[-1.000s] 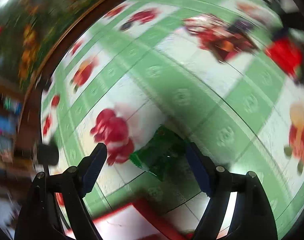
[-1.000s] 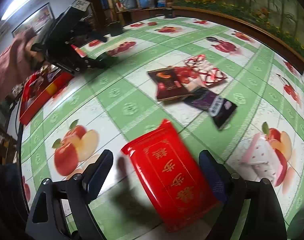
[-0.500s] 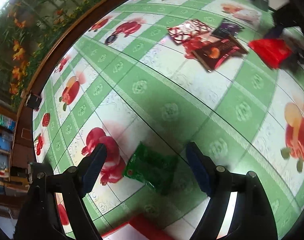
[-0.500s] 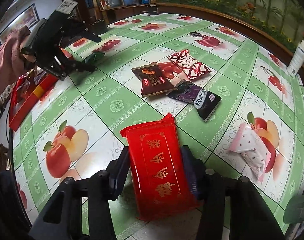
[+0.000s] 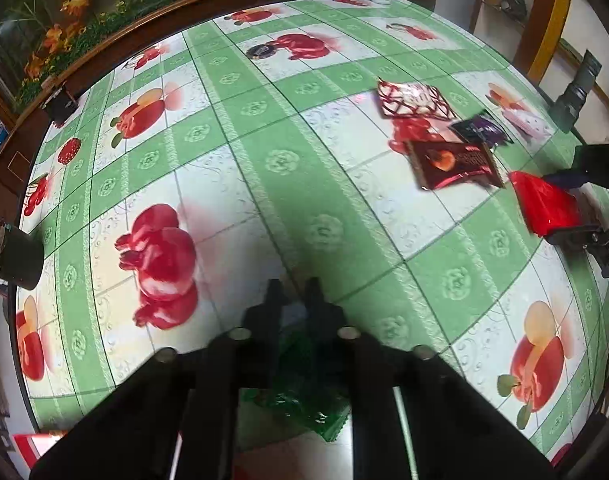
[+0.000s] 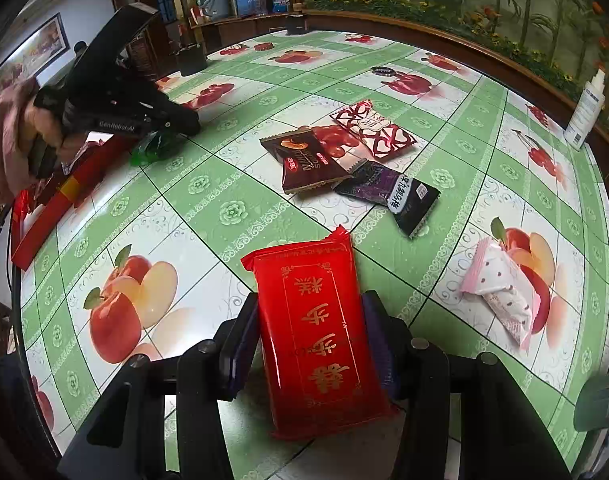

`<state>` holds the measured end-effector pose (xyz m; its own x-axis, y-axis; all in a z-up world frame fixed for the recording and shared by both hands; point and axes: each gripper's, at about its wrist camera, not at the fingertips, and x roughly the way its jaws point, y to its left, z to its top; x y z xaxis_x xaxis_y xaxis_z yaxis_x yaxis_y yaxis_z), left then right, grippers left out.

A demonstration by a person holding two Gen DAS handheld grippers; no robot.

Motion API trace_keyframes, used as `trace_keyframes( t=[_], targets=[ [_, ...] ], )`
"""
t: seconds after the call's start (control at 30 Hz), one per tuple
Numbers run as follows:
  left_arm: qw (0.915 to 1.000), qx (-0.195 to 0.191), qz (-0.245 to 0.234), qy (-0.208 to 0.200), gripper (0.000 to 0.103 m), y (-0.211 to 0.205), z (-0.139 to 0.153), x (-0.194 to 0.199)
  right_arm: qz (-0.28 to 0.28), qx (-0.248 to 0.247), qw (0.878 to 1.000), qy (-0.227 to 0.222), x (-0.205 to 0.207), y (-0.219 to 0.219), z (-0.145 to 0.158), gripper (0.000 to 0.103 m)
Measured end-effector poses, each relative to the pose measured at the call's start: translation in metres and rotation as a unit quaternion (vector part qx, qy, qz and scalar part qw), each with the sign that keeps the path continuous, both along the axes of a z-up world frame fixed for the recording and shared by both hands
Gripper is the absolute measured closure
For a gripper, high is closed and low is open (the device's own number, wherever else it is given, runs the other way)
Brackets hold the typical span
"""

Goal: Organize snacks
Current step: 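Grasp the red gold-text packet with the right gripper while the left grasps the green packet, then carry both packets over the red-rimmed white box and open both grippers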

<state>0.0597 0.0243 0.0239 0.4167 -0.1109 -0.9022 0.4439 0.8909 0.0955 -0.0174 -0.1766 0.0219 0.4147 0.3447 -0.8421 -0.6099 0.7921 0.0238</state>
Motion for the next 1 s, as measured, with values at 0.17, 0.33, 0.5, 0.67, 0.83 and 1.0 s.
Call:
trace_keyframes(
  t=[0.17,0.33,0.5,0.67,0.83,1.0],
  targets=[
    [0.9999,0.009,0.011,-0.010,0.097,-0.007,0.012,-0.015,-0.003,-0.003,1.000,-0.003,-0.006,0.003,0.000,0.051],
    [0.9970,0.050,-0.017,-0.058,0.034,-0.005,0.035,-0.044,-0.004,-0.006,1.000,-0.007,-0.011,0.006,-0.001,0.051],
    [0.9926,0.069,-0.066,-0.075,0.020,-0.010,0.030,-0.060,-0.008,-0.005,1.000,-0.012,-0.015,0.008,-0.002,0.050],
    [0.9924,0.078,-0.081,-0.049,0.024,-0.012,0.011,-0.057,-0.014,0.002,1.000,-0.012,-0.016,0.007,-0.002,0.049],
    [0.9969,0.024,-0.075,-0.007,0.066,0.001,0.003,-0.053,-0.017,0.002,1.000,-0.015,-0.016,0.008,-0.002,0.049],
    [0.9974,0.007,-0.071,-0.005,0.072,0.001,0.001,-0.056,-0.021,0.001,1.000,-0.017,-0.018,0.008,-0.002,0.051]
  ],
)
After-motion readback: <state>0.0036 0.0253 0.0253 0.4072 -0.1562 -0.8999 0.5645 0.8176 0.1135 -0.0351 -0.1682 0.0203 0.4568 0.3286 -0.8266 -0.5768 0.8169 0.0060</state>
